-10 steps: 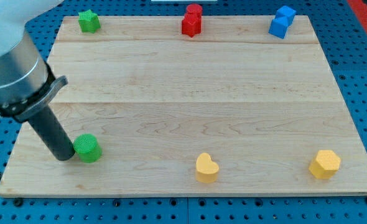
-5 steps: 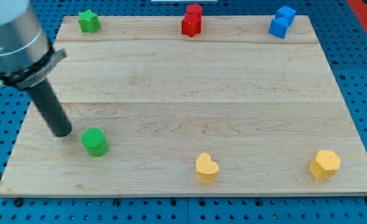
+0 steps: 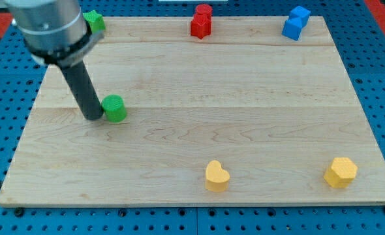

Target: Move the green circle to the top left

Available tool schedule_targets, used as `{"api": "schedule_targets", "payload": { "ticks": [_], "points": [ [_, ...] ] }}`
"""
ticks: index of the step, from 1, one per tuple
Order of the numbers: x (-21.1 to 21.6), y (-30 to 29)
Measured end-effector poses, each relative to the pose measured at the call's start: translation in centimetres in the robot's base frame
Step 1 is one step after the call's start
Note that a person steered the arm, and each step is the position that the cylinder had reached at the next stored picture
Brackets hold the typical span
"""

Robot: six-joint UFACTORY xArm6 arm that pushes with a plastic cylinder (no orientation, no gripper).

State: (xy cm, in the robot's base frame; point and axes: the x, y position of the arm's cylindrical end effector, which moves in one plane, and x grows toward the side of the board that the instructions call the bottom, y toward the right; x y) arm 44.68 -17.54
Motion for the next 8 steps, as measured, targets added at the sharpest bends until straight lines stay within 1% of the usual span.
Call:
{"api": "schedule_targets", "payload": {
  "ticks": [1, 2, 3, 4, 5, 6, 7, 8],
  "points": [
    [-1.4, -0.1],
    [4.3, -0.9],
    [6.8, 1.8],
    [2.2, 5.3],
    [-5.4, 3.8],
    [-12.9, 0.8],
    [-15.3, 0.8],
    [-10.2, 0.8]
  ]
}}
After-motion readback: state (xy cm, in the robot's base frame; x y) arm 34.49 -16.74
